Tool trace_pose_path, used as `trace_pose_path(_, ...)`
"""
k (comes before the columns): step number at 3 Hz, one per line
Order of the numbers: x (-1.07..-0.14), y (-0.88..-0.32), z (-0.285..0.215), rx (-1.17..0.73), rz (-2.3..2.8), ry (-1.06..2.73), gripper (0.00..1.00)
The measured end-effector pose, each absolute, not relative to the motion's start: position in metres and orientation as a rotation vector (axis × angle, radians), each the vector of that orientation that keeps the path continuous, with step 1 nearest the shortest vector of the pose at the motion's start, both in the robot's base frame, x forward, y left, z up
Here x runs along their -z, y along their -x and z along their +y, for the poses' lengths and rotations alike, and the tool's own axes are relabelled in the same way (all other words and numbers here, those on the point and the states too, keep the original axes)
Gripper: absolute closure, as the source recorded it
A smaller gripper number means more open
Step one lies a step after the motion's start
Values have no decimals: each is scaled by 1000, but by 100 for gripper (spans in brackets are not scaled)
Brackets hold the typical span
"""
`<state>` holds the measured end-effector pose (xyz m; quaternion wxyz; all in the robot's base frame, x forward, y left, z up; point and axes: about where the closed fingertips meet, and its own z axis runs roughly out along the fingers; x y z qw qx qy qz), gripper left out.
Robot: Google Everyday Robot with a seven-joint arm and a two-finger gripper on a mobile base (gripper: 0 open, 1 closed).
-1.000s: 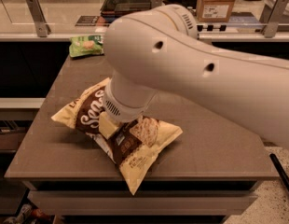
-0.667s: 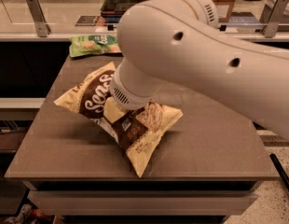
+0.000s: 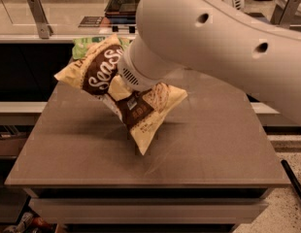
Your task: Move brown chip bag near green rice chip bag
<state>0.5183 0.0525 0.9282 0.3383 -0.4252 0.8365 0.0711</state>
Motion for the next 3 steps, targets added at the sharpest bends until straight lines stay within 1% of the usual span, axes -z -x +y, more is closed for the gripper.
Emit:
trace_pose_path(2,-949,-598,74,-246,1954,1105,100)
trace_pose_path(3,-951,-627,83,-267,1877,1109,100)
